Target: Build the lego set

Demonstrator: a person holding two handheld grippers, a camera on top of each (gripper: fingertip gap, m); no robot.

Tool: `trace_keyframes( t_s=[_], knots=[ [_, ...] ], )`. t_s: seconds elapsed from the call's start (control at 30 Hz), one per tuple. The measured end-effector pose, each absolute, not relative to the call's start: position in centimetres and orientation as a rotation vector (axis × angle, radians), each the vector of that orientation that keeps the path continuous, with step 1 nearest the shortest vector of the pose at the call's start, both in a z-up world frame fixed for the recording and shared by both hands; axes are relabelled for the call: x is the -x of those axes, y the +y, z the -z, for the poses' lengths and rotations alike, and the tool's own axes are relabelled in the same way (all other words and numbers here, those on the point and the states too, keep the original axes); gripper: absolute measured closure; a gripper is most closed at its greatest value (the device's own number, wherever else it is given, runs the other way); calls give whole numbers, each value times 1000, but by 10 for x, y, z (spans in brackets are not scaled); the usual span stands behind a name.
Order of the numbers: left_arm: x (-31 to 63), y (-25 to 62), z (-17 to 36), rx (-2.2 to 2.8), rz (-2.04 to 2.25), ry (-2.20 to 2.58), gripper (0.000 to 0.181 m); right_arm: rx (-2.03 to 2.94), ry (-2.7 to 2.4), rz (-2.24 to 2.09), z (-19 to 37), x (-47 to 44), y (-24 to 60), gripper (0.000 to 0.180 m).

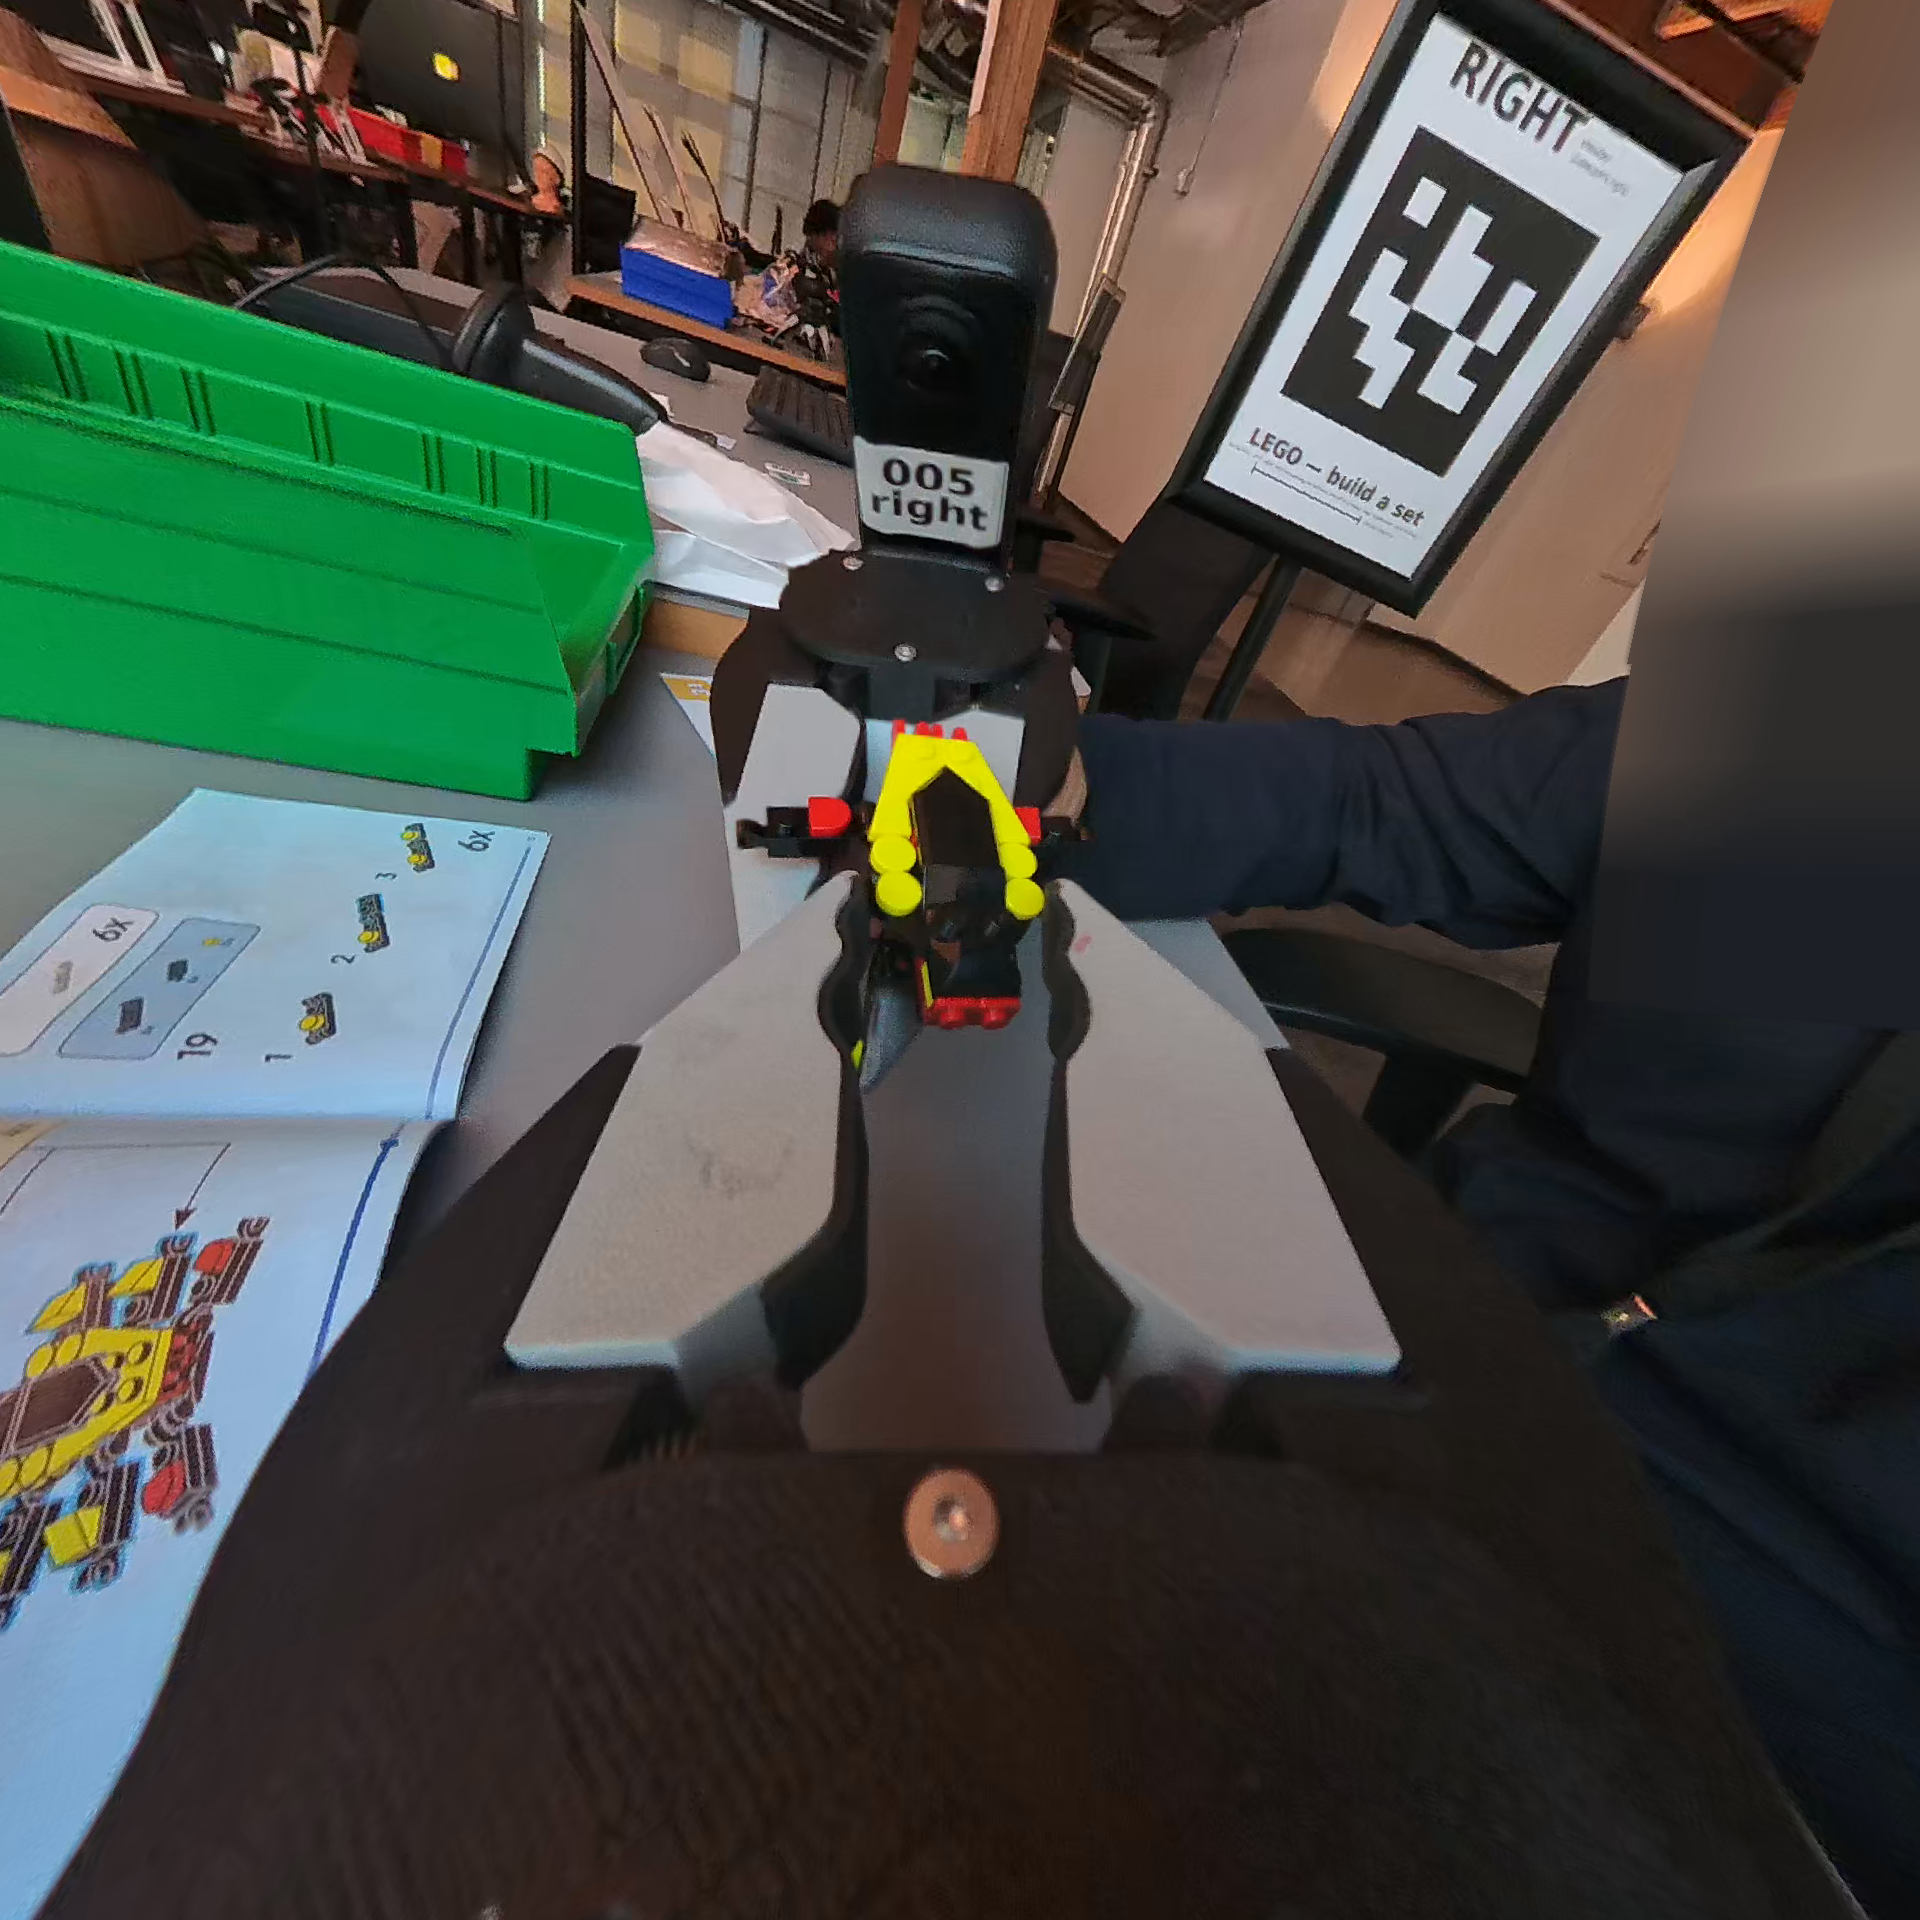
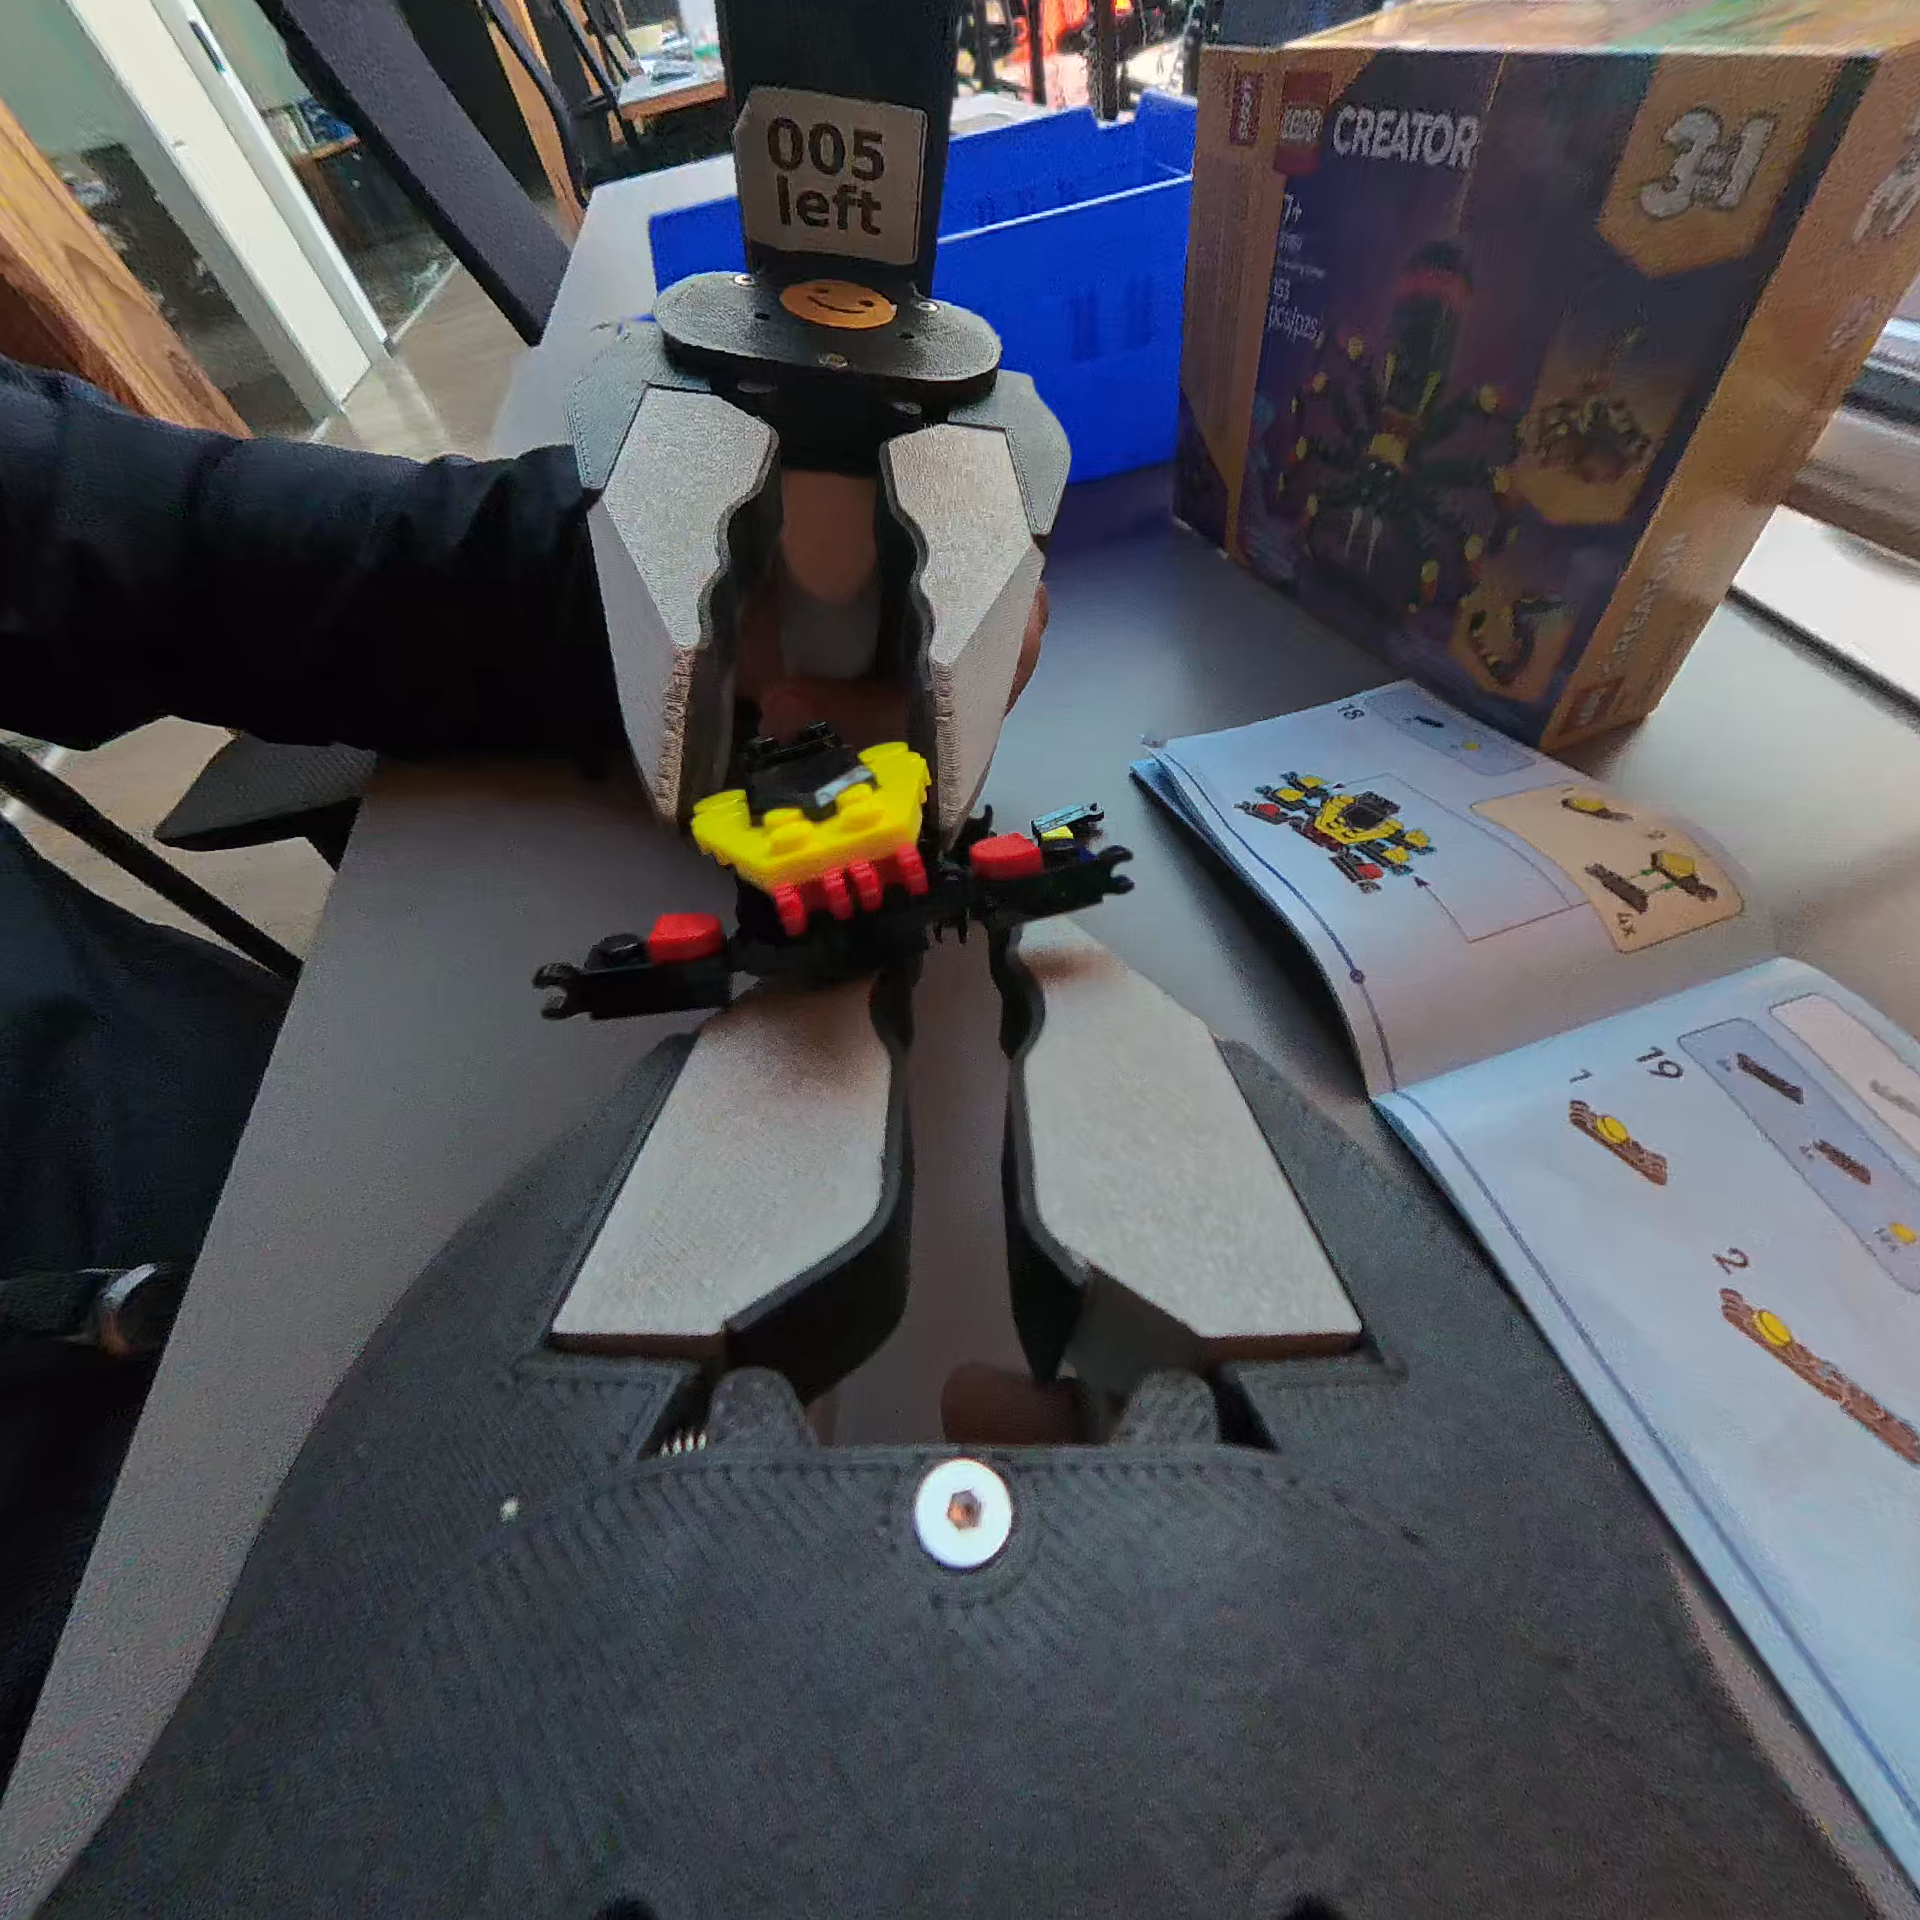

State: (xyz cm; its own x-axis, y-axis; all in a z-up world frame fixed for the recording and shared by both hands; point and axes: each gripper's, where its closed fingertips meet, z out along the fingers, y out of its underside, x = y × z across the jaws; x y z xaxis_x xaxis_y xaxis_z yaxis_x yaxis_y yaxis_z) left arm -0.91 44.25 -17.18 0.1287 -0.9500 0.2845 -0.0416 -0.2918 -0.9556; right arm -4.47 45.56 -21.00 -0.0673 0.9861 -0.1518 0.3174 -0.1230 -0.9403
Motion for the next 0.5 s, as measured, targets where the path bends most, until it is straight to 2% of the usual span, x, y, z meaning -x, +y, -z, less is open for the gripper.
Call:
trace_keyframes(
  t_s=[0.27, 0.5],
  knots=[
    [9, 448, 165, 1537, 1249, 1044, 150, 1432, -1388, -1209, 199, 50, 454, 171],
    [12, 451, 173, 1578, 1131, 1085, 142, 1431, -1348, -1202, 196, 52, 457, 171]
  ],
)
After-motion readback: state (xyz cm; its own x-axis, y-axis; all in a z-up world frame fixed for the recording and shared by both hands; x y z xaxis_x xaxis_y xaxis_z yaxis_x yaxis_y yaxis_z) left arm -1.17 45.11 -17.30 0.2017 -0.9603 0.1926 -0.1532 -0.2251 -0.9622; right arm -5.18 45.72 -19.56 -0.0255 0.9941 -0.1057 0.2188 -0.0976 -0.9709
